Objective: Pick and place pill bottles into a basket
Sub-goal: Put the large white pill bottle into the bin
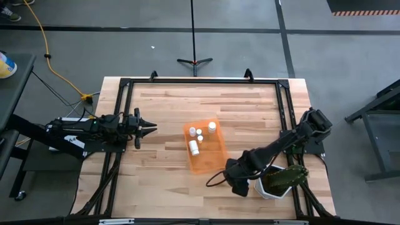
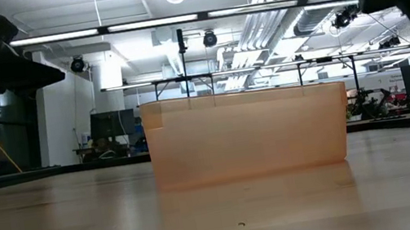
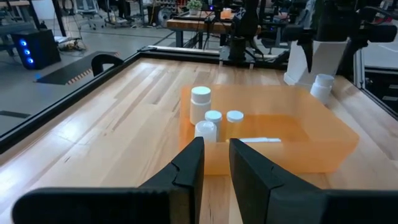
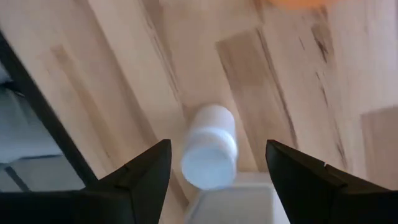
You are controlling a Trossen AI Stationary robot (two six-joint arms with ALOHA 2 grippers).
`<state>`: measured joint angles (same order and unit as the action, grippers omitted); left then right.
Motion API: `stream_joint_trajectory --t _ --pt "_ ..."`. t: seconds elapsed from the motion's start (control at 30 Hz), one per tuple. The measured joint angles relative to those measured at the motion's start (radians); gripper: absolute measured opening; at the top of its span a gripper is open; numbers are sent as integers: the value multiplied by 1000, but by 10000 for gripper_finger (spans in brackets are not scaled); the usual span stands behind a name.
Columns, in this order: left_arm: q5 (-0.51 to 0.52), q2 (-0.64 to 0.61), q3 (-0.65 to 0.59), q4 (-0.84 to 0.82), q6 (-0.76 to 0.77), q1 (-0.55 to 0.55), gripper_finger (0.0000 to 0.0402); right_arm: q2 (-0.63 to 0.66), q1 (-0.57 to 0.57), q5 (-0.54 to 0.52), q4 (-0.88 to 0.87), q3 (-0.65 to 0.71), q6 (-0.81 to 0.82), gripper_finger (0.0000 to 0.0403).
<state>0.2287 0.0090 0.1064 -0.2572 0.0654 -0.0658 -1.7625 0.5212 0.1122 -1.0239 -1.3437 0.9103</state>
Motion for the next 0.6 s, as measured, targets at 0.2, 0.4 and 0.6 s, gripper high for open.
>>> stream_joint_trajectory --t 0.2,0.4,0.6 --pt "2 0 0 -19 0 0 111 1 44 -91 6 0 -119 252" --pt "3 0 0 -24 0 0 111 1 70 -82 13 0 -132 252" --pt "3 0 0 -24 0 0 111 -5 100 -106 -6 5 -143 252"
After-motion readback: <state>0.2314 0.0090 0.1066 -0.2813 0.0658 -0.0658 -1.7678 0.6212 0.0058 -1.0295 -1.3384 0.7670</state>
